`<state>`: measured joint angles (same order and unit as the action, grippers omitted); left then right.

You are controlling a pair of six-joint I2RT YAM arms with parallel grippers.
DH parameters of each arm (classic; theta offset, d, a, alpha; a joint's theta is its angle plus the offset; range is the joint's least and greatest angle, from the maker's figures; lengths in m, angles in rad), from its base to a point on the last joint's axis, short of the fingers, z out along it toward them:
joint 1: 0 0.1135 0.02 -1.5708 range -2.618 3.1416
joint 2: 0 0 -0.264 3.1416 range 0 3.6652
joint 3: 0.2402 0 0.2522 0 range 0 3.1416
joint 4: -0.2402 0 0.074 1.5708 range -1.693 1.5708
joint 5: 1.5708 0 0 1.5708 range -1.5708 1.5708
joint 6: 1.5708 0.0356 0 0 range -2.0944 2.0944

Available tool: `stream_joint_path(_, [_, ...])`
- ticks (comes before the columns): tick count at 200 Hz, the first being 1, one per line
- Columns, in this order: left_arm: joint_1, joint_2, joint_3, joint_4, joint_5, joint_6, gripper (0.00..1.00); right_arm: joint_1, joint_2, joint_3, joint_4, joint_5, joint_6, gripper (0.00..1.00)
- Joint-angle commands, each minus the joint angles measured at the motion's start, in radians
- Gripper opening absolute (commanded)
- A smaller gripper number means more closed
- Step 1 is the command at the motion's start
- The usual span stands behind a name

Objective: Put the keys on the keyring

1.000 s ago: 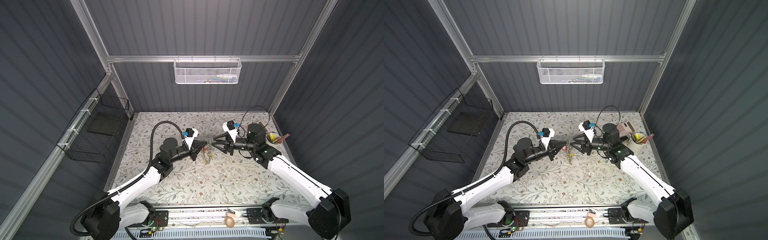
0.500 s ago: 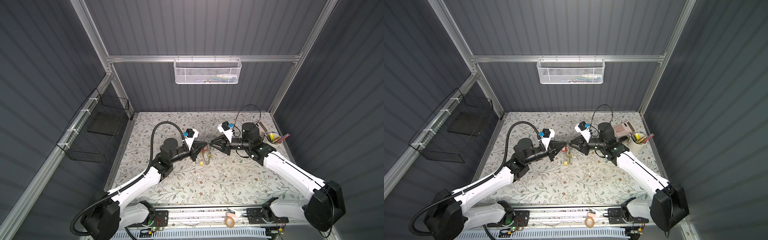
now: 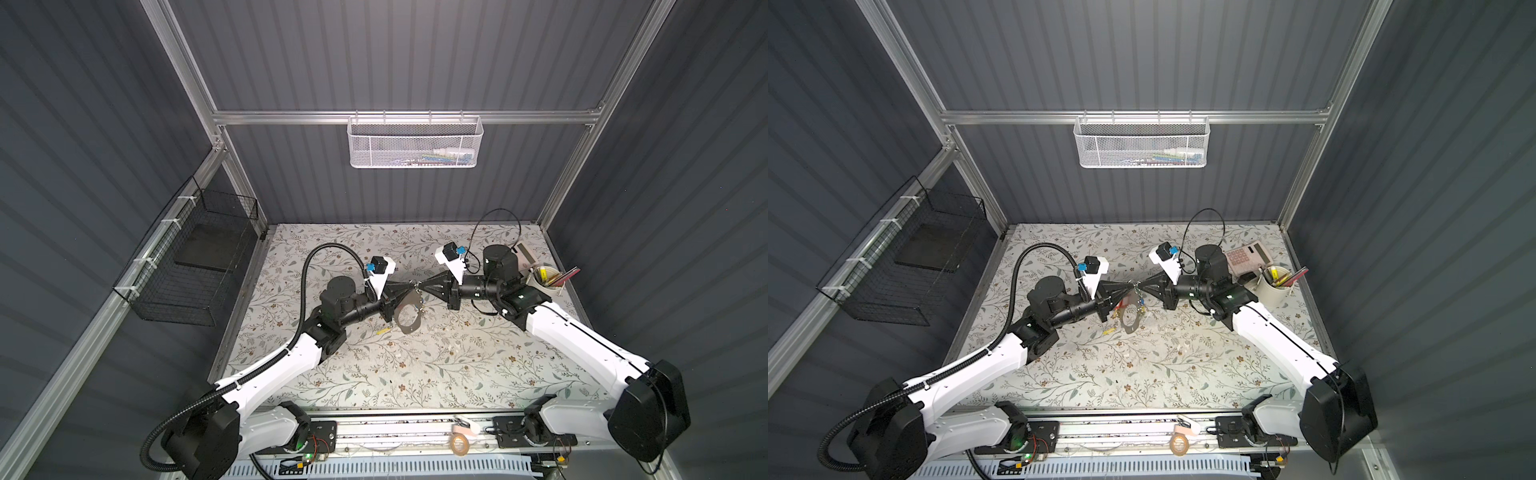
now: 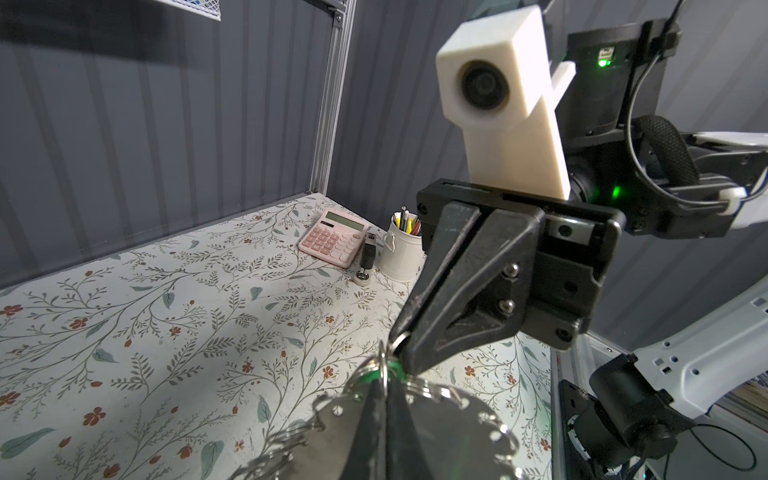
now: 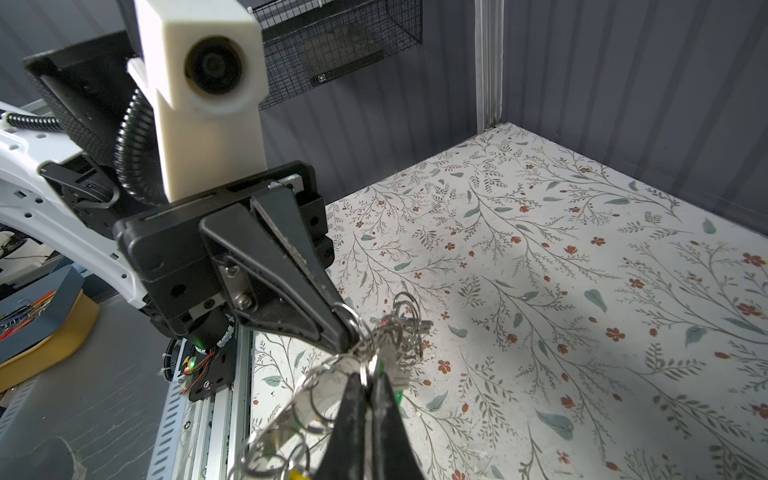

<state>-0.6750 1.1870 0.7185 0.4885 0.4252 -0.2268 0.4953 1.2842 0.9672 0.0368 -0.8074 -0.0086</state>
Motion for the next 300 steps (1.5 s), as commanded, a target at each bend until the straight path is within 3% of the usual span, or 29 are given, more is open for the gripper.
stream_joint_path(1, [-0.013, -0.016, 0.016, 0.114, -0.015, -0.026, 0.0, 0.019, 0.014, 0.001, -0.018, 0.004, -0.011, 0.0])
stream_joint_path(115, [-0.047, 0.02, 0.011, 0.223, -0.077, -0.063, 0.0, 0.052, 0.032, -0.023, -0.047, 0.018, -0.011, 0.0])
stream_joint_path(193, [-0.072, 0.064, 0.006, 0.302, -0.088, -0.094, 0.0, 0.088, 0.061, -0.024, 0.007, 0.017, 0.02, 0.09])
stream_joint_path(300, [-0.096, 0.122, 0.004, 0.381, -0.123, -0.119, 0.0, 0.1, 0.063, -0.045, 0.071, -0.01, 0.071, 0.12])
